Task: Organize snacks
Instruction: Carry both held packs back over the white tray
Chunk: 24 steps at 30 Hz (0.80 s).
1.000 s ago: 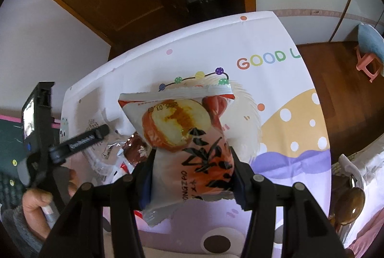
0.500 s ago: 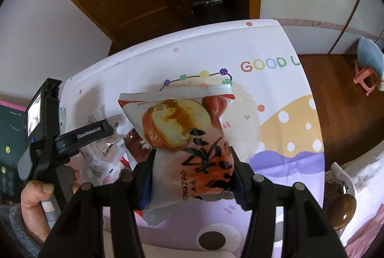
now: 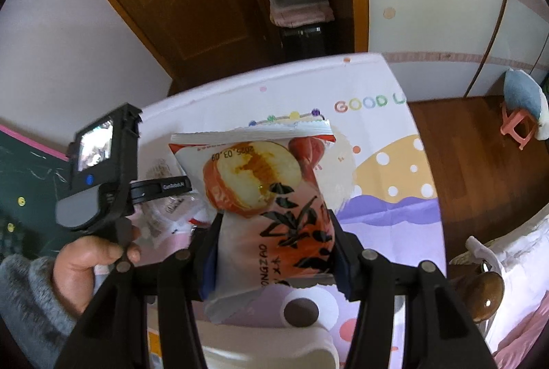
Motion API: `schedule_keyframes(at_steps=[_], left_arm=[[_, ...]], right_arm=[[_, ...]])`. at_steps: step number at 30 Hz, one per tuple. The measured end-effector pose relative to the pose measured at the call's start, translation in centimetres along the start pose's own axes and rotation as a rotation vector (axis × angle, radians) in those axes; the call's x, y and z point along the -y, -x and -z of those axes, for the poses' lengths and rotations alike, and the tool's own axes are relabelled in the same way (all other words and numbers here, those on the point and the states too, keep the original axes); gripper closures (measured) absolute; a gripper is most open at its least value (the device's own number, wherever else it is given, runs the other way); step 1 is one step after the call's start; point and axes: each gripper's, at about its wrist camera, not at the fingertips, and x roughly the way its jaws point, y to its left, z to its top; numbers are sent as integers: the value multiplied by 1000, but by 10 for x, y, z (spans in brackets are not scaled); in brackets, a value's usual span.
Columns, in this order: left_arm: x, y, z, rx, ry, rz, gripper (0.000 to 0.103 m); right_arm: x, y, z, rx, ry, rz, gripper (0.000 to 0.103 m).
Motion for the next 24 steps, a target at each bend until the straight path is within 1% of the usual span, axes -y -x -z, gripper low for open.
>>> schedule_keyframes(at_steps=[2, 5, 11, 15, 16, 18, 19, 20, 24], left_arm=[[-7, 15, 4, 31, 13, 24, 33], [-12, 52, 25, 101, 8, 70, 33], [-36, 144, 49, 245, -8, 171, 33], [-56, 212, 80, 343, -57, 233, 33], [-61, 221, 86, 356, -70, 238, 33], [-68, 252, 112, 389, -115, 258, 33], [-73, 260, 119, 393, -130, 264, 33], [-76, 271, 133, 397, -156, 273, 33], [-90, 293, 180, 395, -215, 291, 33]], right_arm=[[-1, 14, 2, 27, 4, -6, 50], [-1, 42, 8, 69, 11, -25, 50], [-6, 97, 24, 147, 33, -61, 50], [-14, 135, 39, 189, 63, -85, 50], [-16, 142, 43, 192, 71, -87, 50], [-20, 158, 53, 201, 92, -88, 50], [-22, 164, 57, 203, 99, -89, 50], [-23, 169, 62, 203, 105, -93, 50], [-31, 192, 87, 202, 142, -113, 50]])
